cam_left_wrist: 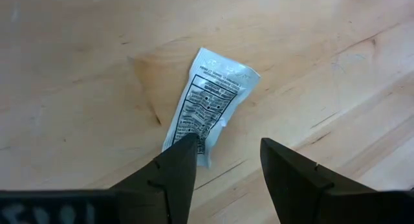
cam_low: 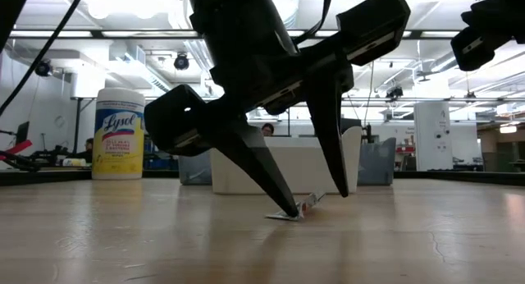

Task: Pick & Place First Aid Supplies
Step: Put the ointment pack into the white bin

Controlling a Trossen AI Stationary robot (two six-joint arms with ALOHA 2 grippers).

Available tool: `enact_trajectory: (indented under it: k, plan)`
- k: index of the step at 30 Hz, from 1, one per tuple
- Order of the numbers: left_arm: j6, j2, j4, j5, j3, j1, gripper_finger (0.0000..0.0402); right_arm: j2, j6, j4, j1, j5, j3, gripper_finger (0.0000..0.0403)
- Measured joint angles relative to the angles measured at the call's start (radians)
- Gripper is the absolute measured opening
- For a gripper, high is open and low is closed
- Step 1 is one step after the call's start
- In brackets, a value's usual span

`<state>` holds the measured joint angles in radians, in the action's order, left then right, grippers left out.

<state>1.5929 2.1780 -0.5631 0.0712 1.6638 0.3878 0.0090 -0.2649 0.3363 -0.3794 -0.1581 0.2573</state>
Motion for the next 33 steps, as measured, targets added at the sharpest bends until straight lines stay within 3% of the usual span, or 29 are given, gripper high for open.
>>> enact_trajectory:
  k: [13, 27, 33]
  plan:
    - [0.003, 0.007, 0.003, -0.042, 0.0, 0.0, 0.0175, 0.0, 0.001, 0.0, 0.0, 0.0, 0.0, 0.0052]
    - [0.027, 0.023, 0.035, -0.07, 0.008, 0.001, 0.0013, 0.0, 0.029, 0.005, 0.0, 0.0, 0.0, 0.0052]
    - [-0.055, 0.024, 0.088, -0.073, 0.052, 0.0, 0.0001, 0.0, 0.034, 0.005, 0.0, 0.0, 0.0, 0.0052]
